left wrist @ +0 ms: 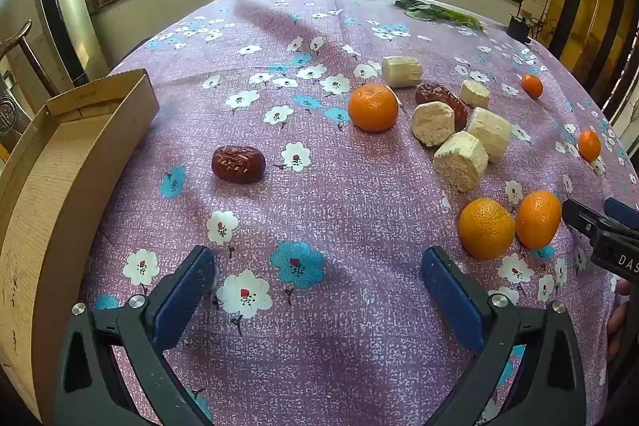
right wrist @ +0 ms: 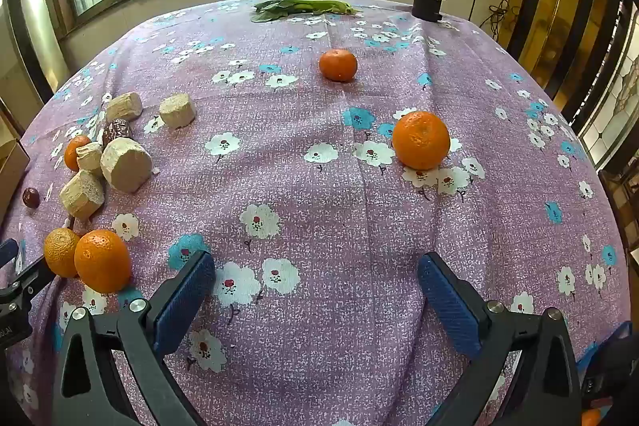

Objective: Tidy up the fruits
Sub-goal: 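Move left tool toward the red date while right tool approaches a mandarin orange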

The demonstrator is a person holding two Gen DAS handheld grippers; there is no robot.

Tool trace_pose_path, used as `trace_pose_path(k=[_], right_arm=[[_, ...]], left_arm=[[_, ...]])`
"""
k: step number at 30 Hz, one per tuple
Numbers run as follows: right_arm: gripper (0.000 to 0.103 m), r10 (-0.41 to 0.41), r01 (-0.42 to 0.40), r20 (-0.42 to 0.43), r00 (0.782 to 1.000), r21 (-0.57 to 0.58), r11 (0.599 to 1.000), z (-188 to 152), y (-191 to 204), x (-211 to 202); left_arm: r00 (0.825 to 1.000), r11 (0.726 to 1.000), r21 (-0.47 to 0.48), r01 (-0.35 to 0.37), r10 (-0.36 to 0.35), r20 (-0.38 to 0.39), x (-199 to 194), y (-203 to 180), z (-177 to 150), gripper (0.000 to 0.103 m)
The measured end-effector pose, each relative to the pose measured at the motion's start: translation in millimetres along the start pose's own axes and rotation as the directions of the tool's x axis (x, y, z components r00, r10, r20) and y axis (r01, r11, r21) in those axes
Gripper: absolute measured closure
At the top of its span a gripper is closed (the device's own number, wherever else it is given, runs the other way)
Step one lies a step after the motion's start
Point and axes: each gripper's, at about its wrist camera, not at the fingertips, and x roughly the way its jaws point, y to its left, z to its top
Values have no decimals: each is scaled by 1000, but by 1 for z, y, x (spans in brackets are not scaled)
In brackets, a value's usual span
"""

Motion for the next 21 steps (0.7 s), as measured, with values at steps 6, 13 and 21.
trace_pose_path(k=[6, 13, 21], right_arm=[[1, 14, -16, -104, 995, -18, 1000, 11, -1, 5], [1, 90, -92, -39, 995, -42, 995, 29, 2, -40], [1, 138, -132, 52, 989, -115, 985, 57, 30, -77]], left_arm=[[995, 1000, 3, -10, 11, -100, 2, -1, 8, 0], [998, 1000, -3, -16, 15, -68, -33, 6, 33, 0], [1000, 1000, -25, -4, 5, 13, -69, 7, 69, 0]])
